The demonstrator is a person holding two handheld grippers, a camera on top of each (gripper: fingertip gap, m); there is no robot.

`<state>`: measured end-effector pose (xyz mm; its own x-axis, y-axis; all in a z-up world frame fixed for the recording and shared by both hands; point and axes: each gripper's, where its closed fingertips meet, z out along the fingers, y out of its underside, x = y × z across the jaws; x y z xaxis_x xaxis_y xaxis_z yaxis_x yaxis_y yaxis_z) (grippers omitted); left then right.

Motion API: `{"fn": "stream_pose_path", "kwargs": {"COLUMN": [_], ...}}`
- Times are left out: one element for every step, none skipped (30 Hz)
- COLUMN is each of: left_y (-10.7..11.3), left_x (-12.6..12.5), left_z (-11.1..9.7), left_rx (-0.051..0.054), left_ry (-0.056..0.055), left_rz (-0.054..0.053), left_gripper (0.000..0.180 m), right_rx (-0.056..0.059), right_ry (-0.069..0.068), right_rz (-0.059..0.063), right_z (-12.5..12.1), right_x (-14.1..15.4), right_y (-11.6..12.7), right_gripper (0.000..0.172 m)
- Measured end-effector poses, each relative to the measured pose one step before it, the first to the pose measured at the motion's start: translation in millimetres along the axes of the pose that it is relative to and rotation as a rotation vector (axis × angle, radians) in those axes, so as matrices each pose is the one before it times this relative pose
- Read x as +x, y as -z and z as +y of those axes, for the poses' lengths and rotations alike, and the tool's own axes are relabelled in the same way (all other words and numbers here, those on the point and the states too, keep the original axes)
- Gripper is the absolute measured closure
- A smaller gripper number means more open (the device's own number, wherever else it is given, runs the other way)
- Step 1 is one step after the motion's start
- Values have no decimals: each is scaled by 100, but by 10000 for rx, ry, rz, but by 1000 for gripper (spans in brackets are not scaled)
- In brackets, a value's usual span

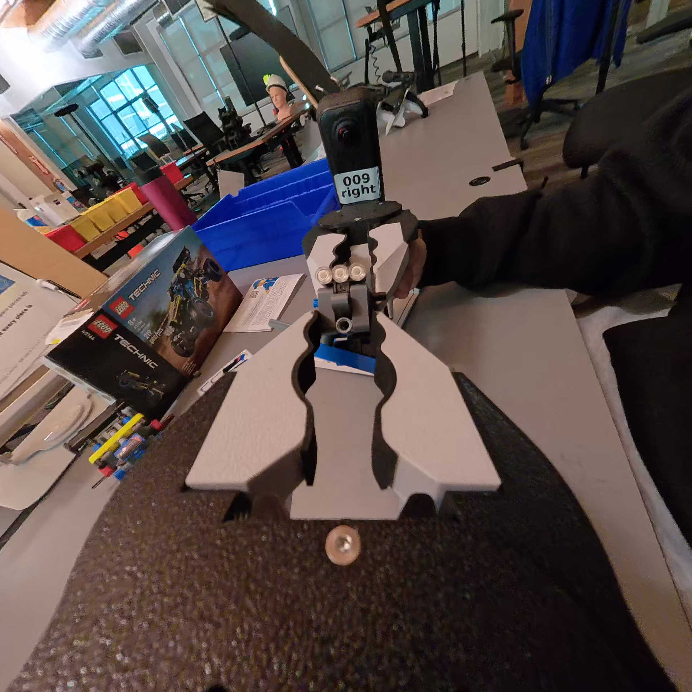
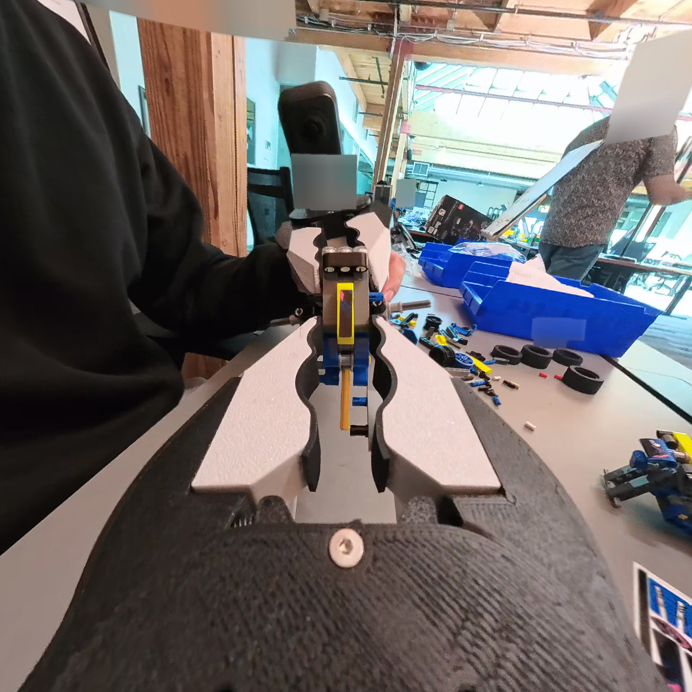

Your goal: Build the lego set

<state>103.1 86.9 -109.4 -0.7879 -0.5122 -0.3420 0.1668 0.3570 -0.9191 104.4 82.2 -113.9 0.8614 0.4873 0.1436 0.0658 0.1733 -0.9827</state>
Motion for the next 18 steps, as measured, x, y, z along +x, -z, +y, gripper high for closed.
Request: {"fn": "stream_pose_path", "kwargs": {"left_y": [23,39,39,34,51,56,66,68,73,73,56,53,55,72,82,92,74,42], "left_x": [-17,-77,-152,-144,-133,-169,-195,-164,-109,-123,-89,-38,-96,-150,-74,-50,-139,-73], "left_z": [34,45,92,173,266,361,379,355,345,375,401,369,301,235,211,253,330,440], "left_rx": [-47,4,14,8,-30,-62,-50,-23,-17,-57,-102,-105,-68,-26,-22,-48,-102,-164], "left_ry": [25,102,140,163,200,210,184,159,143,129,92,63,66,77,87,83,67,32], "left_rz": [2,17,4,29,53,46,33,54,83,69,73,90,36,-1,55,70,7,48], "left_gripper": [157,157,157,157,157,157,157,157,157,157,157,156,155,154,154,153,151,151], "right_rx": [0,-1,-35,-83,-120,-105,-89,-125,-127,-159,-213,-199,-175,-166,-179,-194,-190,-201], "right_ry": [-193,-191,-150,-149,-181,-175,-184,-203,-171,-88,-24,8,-7,3,6,24,84,119], "right_rz": [-44,-7,64,61,74,98,104,61,34,100,93,22,101,146,103,105,97,36], "right_z": [76,33,57,112,166,203,217,275,281,292,346,319,291,287,301,299,300,307], "right_x": [5,68,143,136,171,219,228,196,133,186,144,39,155,237,181,158,120,7], "right_y": [-56,-46,-68,-51,-58,-68,-96,-130,-145,-131,-122,-81,-67,-34,-36,-42,-65,-91], "right_gripper": [150,150,150,150,150,150,150,150,150,150,150,150,150,150,150,150,150,150]}}
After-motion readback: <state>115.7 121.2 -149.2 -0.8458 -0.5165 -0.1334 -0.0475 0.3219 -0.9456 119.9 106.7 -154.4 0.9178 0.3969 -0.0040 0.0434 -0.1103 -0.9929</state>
